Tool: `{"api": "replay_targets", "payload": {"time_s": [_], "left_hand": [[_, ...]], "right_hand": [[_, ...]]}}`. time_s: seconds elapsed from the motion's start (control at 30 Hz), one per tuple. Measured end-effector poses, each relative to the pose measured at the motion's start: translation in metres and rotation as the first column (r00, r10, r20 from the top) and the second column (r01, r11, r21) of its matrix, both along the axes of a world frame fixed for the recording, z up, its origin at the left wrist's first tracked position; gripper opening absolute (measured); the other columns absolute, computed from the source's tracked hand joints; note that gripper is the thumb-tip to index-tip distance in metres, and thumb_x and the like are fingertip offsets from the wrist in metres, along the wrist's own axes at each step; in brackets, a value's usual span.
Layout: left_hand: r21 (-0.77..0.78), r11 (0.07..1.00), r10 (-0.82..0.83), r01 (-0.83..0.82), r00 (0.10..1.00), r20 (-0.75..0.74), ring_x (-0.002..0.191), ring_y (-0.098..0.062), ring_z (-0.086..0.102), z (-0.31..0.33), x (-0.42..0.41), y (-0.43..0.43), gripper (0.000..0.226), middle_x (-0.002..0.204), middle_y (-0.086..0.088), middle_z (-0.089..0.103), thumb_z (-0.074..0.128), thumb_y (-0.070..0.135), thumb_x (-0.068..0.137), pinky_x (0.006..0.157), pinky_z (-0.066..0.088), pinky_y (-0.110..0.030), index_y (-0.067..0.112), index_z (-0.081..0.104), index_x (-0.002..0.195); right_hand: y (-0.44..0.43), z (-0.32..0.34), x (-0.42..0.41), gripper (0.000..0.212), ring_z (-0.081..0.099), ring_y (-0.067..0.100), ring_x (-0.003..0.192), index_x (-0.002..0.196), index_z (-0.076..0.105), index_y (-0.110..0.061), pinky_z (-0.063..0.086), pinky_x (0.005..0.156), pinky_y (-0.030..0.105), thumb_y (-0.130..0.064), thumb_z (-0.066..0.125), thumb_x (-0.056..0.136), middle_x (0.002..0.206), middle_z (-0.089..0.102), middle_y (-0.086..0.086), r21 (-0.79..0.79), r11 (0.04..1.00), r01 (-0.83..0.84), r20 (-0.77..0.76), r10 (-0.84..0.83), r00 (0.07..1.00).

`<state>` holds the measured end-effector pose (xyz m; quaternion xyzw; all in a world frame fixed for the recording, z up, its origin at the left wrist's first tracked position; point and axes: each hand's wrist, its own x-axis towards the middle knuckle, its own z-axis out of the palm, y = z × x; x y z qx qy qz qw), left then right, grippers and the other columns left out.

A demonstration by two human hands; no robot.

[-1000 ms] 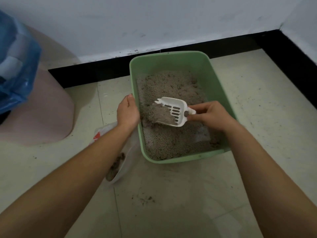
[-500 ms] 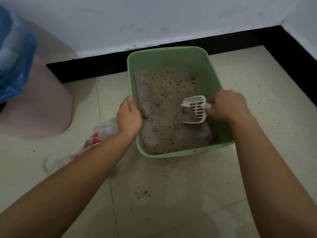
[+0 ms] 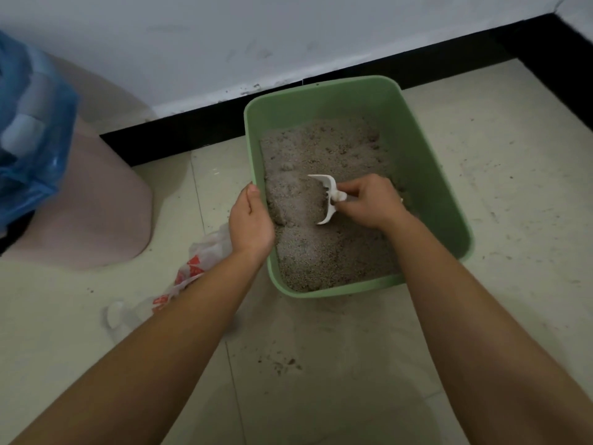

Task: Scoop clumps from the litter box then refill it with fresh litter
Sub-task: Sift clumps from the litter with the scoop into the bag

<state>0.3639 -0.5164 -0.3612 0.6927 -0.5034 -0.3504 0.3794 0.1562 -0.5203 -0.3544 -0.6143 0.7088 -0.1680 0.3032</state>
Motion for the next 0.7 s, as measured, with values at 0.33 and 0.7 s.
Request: {"api": "replay_targets", "payload": {"time_s": [0.33, 0.7], "left_hand": [[-0.029, 1.000, -0.001, -0.001, 0.998, -0.059, 0.097, -0.014, 0.055, -0.002, 0.002, -0.001, 0.037, 0.103, 0.002, 0.061, 0.027, 0.029, 0.106, 0.084, 0.039, -0.023, 0.016, 0.061, 0.104], [0.154, 0.986, -0.026, 0.058, 0.979, -0.200, 0.093, -0.024, 0.059, -0.003, 0.016, -0.006, 0.042, 0.096, -0.005, 0.066, 0.031, 0.035, 0.099, 0.086, 0.045, -0.037, 0.011, 0.065, 0.090]], "right_hand": [[0.014, -0.011, 0.003, 0.038, 0.064, 0.006, 0.107, 0.118, 0.072, -0.029, 0.050, 0.100, 0.037, -0.028, 0.078, 0.081, 0.113, 0.073, -0.007, -0.053, 0.995, 0.082, 0.231, -0.068, 0.971], [0.035, -0.001, 0.004, 0.037, 0.066, 0.003, 0.103, 0.117, 0.072, -0.029, 0.053, 0.097, 0.035, -0.021, 0.079, 0.081, 0.109, 0.073, -0.012, -0.044, 0.993, 0.107, 0.305, -0.089, 0.948]]}}
